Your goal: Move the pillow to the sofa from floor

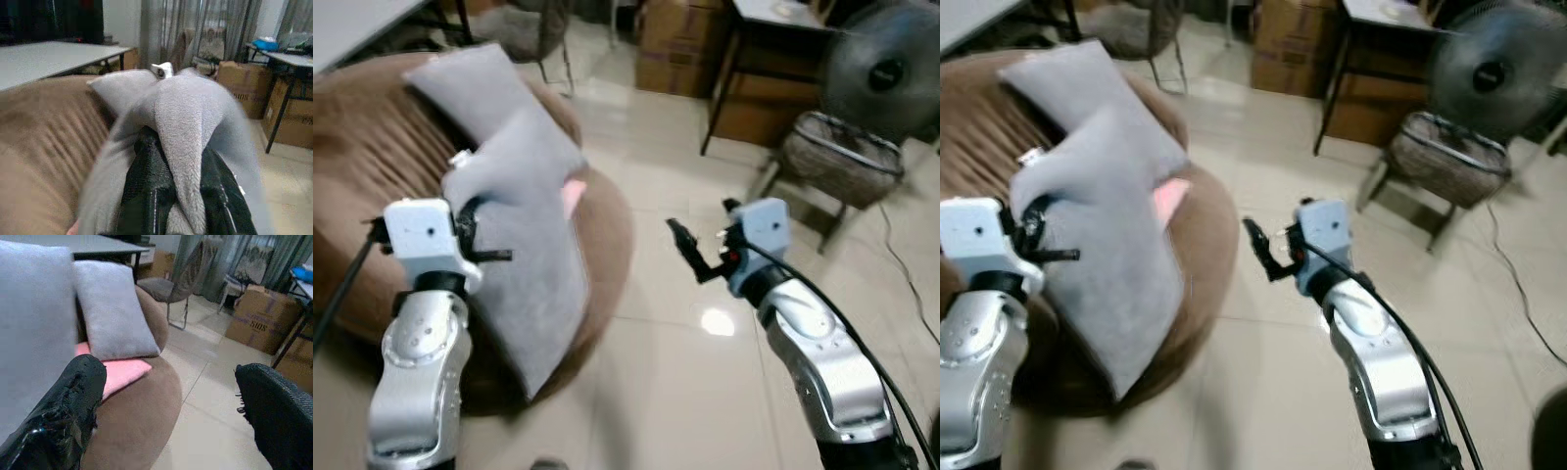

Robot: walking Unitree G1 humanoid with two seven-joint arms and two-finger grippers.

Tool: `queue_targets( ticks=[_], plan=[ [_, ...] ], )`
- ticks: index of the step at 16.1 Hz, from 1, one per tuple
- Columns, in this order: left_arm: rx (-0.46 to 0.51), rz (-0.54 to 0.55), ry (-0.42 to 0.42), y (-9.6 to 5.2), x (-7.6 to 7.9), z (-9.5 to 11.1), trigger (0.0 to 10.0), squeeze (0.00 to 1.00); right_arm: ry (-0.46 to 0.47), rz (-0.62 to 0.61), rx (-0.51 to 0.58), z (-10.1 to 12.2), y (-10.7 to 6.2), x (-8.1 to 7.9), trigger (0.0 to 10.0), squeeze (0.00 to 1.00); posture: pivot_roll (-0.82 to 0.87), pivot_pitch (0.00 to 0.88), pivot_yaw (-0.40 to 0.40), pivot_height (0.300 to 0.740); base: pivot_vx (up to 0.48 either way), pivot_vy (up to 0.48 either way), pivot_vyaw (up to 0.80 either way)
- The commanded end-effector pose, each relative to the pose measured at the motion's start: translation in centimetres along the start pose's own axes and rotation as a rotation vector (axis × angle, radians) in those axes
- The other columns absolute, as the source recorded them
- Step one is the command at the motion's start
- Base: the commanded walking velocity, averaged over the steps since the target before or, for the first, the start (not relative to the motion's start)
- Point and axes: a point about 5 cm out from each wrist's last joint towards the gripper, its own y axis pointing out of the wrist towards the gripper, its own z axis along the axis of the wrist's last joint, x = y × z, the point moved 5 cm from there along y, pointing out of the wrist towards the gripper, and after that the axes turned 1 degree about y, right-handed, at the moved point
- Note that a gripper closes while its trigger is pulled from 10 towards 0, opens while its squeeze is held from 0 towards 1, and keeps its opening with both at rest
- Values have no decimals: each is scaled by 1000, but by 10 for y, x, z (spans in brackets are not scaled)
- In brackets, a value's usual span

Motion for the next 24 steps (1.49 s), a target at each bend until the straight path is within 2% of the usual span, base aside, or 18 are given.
queue_targets(
  ticks=[1, 4, 8, 15, 19, 22, 24],
  plan=[
    [71, -33, -11, 1, 12, 17, 10000, 0, -22, -36, -28, -7, -6, 12, 10000, 0, 90, 0, -76, 740, 337, 0, 0],
    [74, -27, -4, 1, 9, 18, 10000, 0, -26, -25, -32, -8, -6, 11, 10000, 0, 90, 0, -76, 740, 341, 0, 0],
    [74, -23, 2, 4, 8, 18, 10000, 0, -46, 4, -38, -9, -4, 6, 10000, 0, 93, 0, -70, 740, 343, 0, 800],
    [99, -19, 3, 6, 5, 25, 10000, 0, -67, 32, -24, -6, -4, 4, 10000, 0, 99, 0, -66, 740, 351, 0, 0],
    [105, -25, 4, 6, 7, 26, 10000, 0, -80, 54, -15, -3, -5, 3, 10000, 0, 97, 0, -65, 740, 366, 0, 800],
    [168, -53, -22, 13, 11, 44, 10000, 0, -31, 38, 24, 4, -4, 7, 10000, 0, 97, 0, -65, 740, 371, 0, 0],
    [176, -55, -29, 16, 12, 47, 10000, 0, -31, 37, 29, 6, -4, 8, 10000, 0, 96, 0, -64, 740, 375, 0, 0]
  ],
)
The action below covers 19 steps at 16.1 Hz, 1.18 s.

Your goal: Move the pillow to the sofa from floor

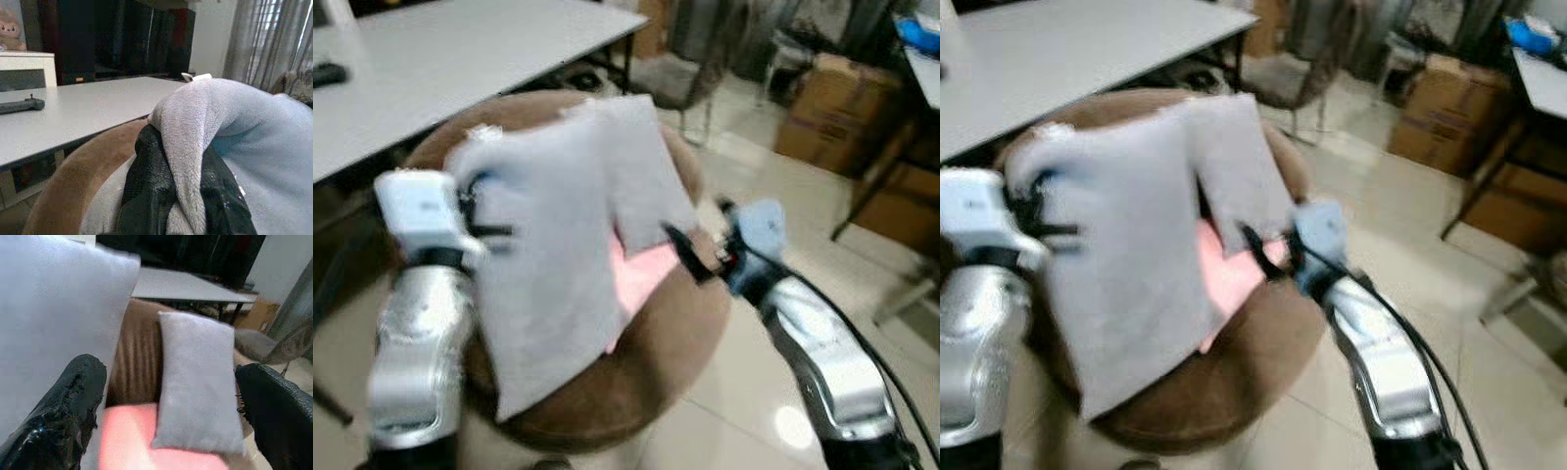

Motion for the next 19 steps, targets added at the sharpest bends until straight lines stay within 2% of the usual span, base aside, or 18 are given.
queue_targets(
  ticks=[1, 4, 7, 10, 12, 13, 14, 16, 17, 19],
  plan=[
    [81, -34, -21, 4, 11, 20, 10000, 0, -8, -45, -11, -2, -6, 14, 10000, 0, 96, 0, -64, 740, 375, 0, 0],
    [90, -39, -25, 7, 11, 22, 10000, 0, -9, -52, -13, -2, -7, 16, 10000, 0, 93, 0, -64, 740, 376, 0, 0],
    [88, -76, -6, 17, 18, 24, 10000, 0, -10, -53, -23, -5, -8, 17, 10000, 0, 92, 0, -64, 740, 369, 0, 0],
    [90, -178, 13, 32, 36, 27, 10000, 0, -16, -50, -44, -10, -10, 18, 10000, 0, 96, 0, -61, 740, 0, 0, 0],
    [142, -236, -16, 60, 51, 41, 10000, 0, -20, -6, -76, -14, -15, 22, 10000, 0, 96, 0, -61, 740, 0, 0, 0],
    [151, -246, -40, 71, 57, 46, 10000, 0, -25, 32, -81, -13, -19, 22, 10000, 0, 76, 0, -33, 740, 0, 0, 0],
    [155, -245, -47, 75, 59, 47, 10000, 0, -27, 50, -81, -12, -21, 22, 10000, 0, 76, 0, -33, 740, 0, 0, 0],
    [194, -260, -71, 100, 74, 63, 10000, 0, -70, 146, -104, -5, -33, 23, 10000, 0, 45, 0, -9, 740, 0, 0, 0],
    [198, -198, -82, 118, 68, 72, 10000, 0, -79, 182, -112, -1, -40, 25, 10000, 0, 36, 0, -3, 740, 0, 0, 0],
    [180, -99, -68, 134, 53, 73, 10000, 0, -87, 221, -123, 3, -45, 25, 10000, 0, 30, 0, 2, 740, 0, 0, 0]
  ],
)
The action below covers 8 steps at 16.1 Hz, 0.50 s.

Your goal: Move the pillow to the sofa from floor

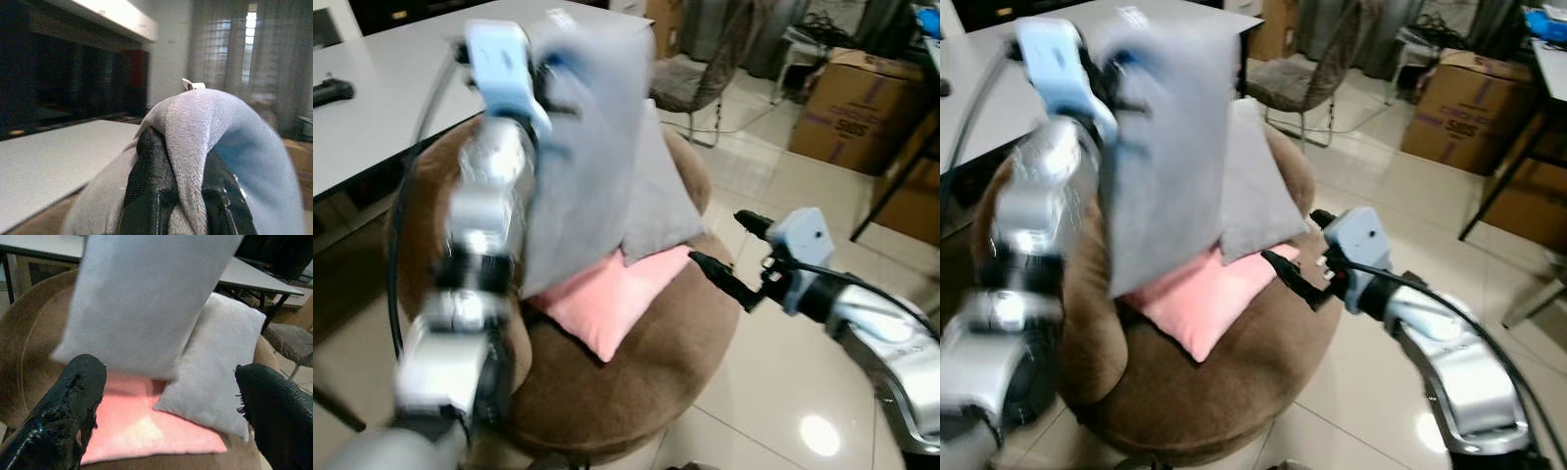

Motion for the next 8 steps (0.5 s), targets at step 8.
queue_targets(
  ticks=[8],
  plan=[
    [-628, 405, 3, -84, -97, -172, 10000, 0, 23, 104, -36, 1, 0, -11, 10000, 0, 34, 0, -6, 740, 0, 0, 0]
  ],
)
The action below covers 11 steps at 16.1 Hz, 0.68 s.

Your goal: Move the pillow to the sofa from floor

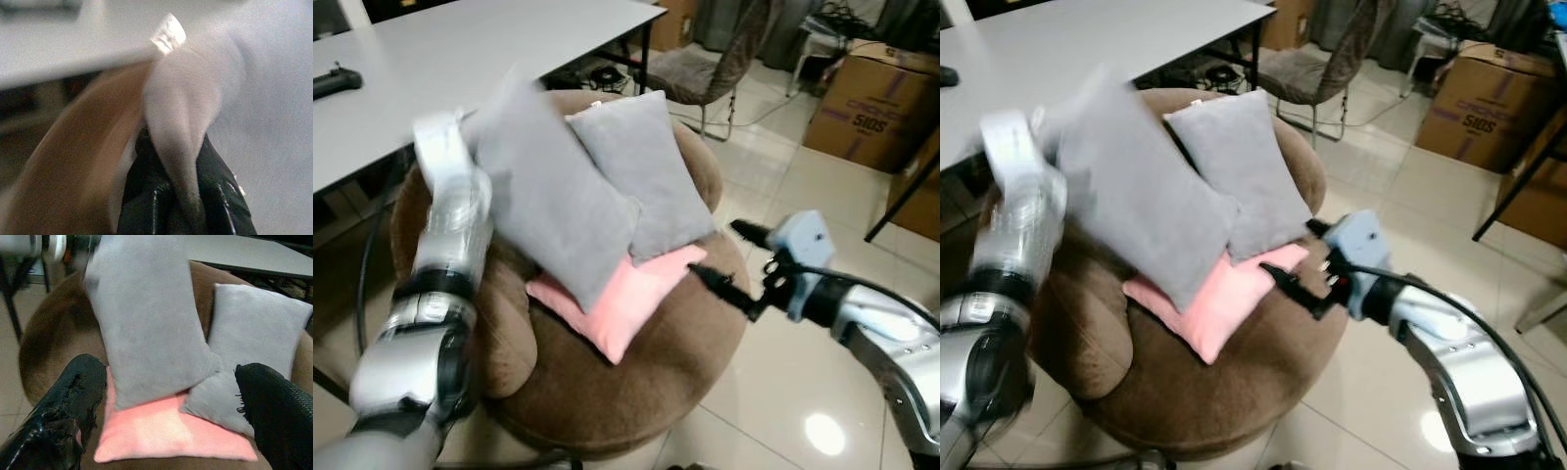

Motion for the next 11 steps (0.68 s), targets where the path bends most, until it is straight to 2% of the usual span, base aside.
queue_targets(
  ticks=[1, 2, 3, 4, 6, 7, 8, 9, 11],
  plan=[
    [-107, 39, 81, -3, -10, -35, 10000, 0, -12, 17, -19, 0, 0, 0, 10000, 0, 34, 0, -6, 740, 0, 0, 0],
    [-118, 64, 77, -3, -18, -39, 10000, 0, -18, 22, -26, 0, 0, 0, 10000, 0, 34, 0, -6, 740, 0, 0, 0],
    [-101, 62, 56, -2, -19, -33, 10000, 0, -18, 32, -28, 0, 0, 0, 10000, 0, 30, 0, -3, 740, 0, 0, 0],
    [-73, 42, 61, 0, -17, -24, 10000, 0, -17, 52, -30, 0, 1, -3, 10000, 0, 33, 0, -5, 740, 0, 0, 0],
    [29, -19, 115, 4, -11, 5, 10000, 0, -15, 140, -40, -2, 4, -16, 10000, 0, 35, 0, -6, 740, 0, 0, 0],
    [56, -33, 111, 5, -10, 14, 10000, 0, -14, 153, -43, -3, 5, -18, 10000, 0, 35, 0, -6, 740, 0, 0, 0],
    [89, -55, 105, 6, -7, 24, 10000, 1000, -17, 155, -46, -4, 6, -18, 10000, 0, 35, 0, -8, 740, 0, 0, 0],
    [132, -114, 67, 6, -1, 37, 10000, 1000, -23, 143, -43, -4, 7, -15, 10000, 0, 32, 0, -6, 740, 0, 0, 0],
    [202, -175, 76, 4, 4, 55, 10000, 1000, -38, 84, -49, -4, 8, -5, 10000, 0, 32, 0, -6, 740, 0, 0, 0]
  ],
)
